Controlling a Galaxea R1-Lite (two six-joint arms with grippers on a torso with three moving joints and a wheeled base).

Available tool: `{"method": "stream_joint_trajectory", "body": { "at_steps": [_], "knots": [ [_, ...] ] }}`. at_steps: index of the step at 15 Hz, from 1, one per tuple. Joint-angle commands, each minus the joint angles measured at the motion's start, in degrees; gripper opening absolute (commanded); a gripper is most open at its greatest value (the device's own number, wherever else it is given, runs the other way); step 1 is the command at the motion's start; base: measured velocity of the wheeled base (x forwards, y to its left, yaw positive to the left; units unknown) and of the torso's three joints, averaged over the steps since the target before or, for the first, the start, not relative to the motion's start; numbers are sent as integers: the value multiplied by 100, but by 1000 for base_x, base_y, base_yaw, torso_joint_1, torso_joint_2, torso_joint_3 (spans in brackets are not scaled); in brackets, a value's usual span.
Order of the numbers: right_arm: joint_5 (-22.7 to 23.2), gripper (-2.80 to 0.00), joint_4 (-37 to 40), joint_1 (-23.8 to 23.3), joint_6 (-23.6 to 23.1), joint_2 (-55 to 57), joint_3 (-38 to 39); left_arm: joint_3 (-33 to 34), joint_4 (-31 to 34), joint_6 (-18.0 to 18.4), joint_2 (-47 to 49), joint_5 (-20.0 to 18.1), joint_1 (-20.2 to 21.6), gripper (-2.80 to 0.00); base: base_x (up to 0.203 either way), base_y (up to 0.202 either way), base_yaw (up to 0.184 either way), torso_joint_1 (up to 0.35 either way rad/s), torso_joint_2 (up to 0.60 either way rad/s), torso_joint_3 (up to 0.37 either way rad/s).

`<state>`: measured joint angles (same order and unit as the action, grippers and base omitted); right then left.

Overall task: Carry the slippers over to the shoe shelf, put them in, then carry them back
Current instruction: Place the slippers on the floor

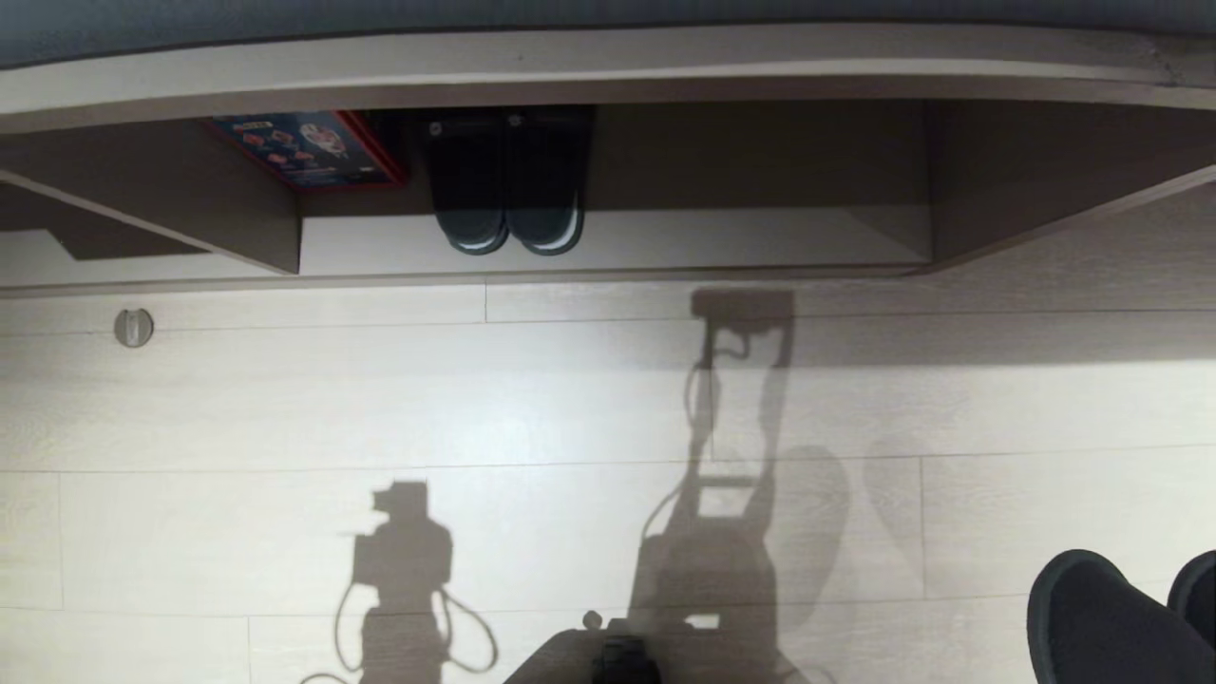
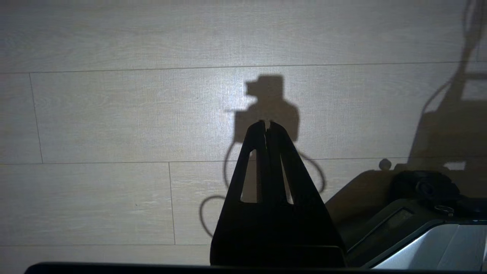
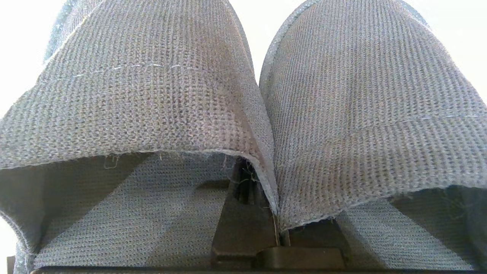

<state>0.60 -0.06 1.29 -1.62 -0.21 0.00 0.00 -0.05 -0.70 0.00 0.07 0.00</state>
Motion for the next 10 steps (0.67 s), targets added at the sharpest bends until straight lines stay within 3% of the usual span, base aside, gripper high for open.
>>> {"method": "stream_joint_trajectory", "body": {
  "at_steps": [1,10],
  "knots": [
    [2,-280,-3,3,-5,30,0,9,-3,0,0,1,9,-280,0,0,0,5,-2,200],
    [2,-280,-3,3,-5,30,0,0,-3,0,0,1,0,-280,0,0,0,2,1,202]
  ]
}}
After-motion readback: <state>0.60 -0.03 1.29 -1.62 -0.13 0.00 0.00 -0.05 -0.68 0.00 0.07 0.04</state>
